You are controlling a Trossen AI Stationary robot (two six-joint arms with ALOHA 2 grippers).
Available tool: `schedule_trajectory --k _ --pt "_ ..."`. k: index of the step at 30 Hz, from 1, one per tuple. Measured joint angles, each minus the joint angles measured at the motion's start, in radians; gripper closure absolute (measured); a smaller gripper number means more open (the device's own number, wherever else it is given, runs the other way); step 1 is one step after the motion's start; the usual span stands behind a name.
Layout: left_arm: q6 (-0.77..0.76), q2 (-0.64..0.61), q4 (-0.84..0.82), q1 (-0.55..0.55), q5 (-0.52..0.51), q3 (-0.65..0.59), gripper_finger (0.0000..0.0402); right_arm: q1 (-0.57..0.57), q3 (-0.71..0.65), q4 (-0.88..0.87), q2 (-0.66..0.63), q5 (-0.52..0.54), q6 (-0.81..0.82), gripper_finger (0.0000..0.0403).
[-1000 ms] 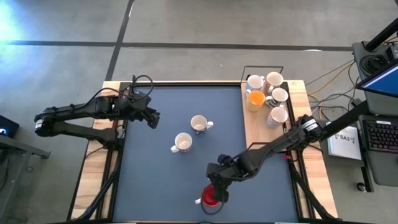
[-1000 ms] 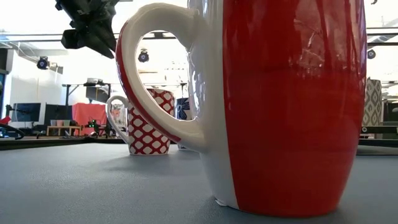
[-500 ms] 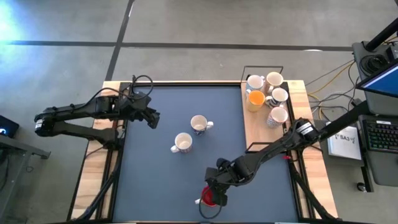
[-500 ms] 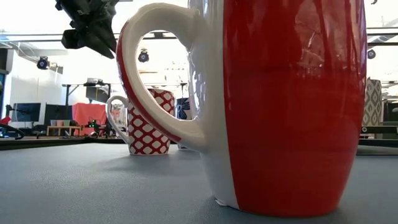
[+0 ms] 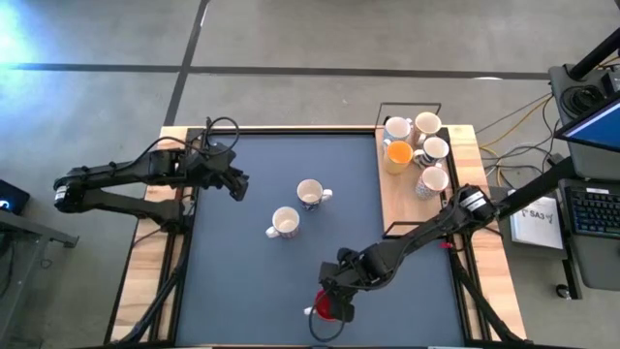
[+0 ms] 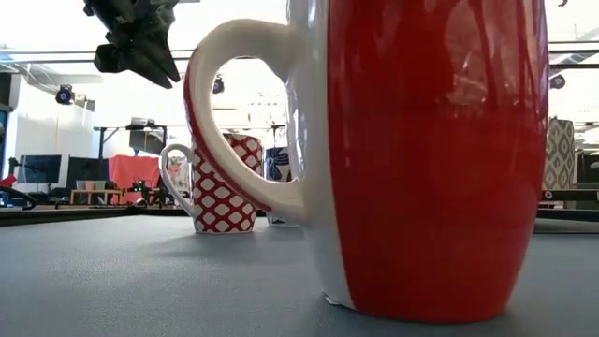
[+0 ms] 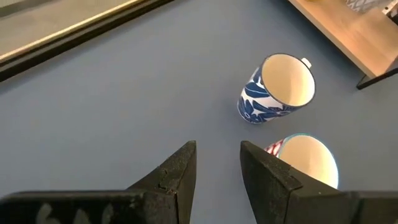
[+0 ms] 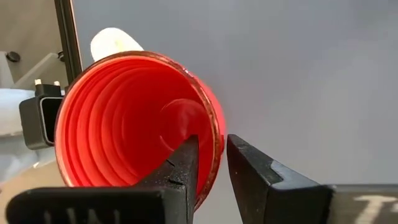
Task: Place coffee mugs
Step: Put the red cup on the shelf aligned with the gray cup
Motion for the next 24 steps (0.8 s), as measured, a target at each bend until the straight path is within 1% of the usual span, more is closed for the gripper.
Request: schedule_trajectory --k 3,6,7,11,15,18,24 --pt "0.004 0.000 -0.001 0.000 -0.018 0.000 0.0295 -0.001 0.000 0.000 0.000 -0.013 0.002 0.0343" --pt "0.018 0.000 -0.002 0.000 -0.018 0.000 0.0295 -0.002 0.000 -0.004 0.000 -0.015 -0.007 0.0382" --pt "0.020 0.000 -0.002 0.000 -0.018 0.000 0.0295 -0.002 -0.002 -0.011 0.000 -0.021 -0.006 0.0386" --pt "0.022 0.000 -0.002 0.001 -0.018 0.000 0.0295 -0.008 -0.002 -0.005 -0.002 -0.057 -0.009 0.0390" --pt "0.035 0.000 -0.002 0.001 -0.018 0.000 0.0295 -0.022 0.004 -0.019 -0.023 -0.069 -0.011 0.0391" --pt "0.047 0.000 -0.002 0.001 -0.018 0.000 0.0295 -0.044 0.032 -0.047 -0.051 -0.068 -0.044 0.0392" --pt "0.053 -0.001 -0.003 0.001 -0.018 0.000 0.0295 -0.117 0.077 -0.199 -0.094 -0.009 -0.103 0.0393"
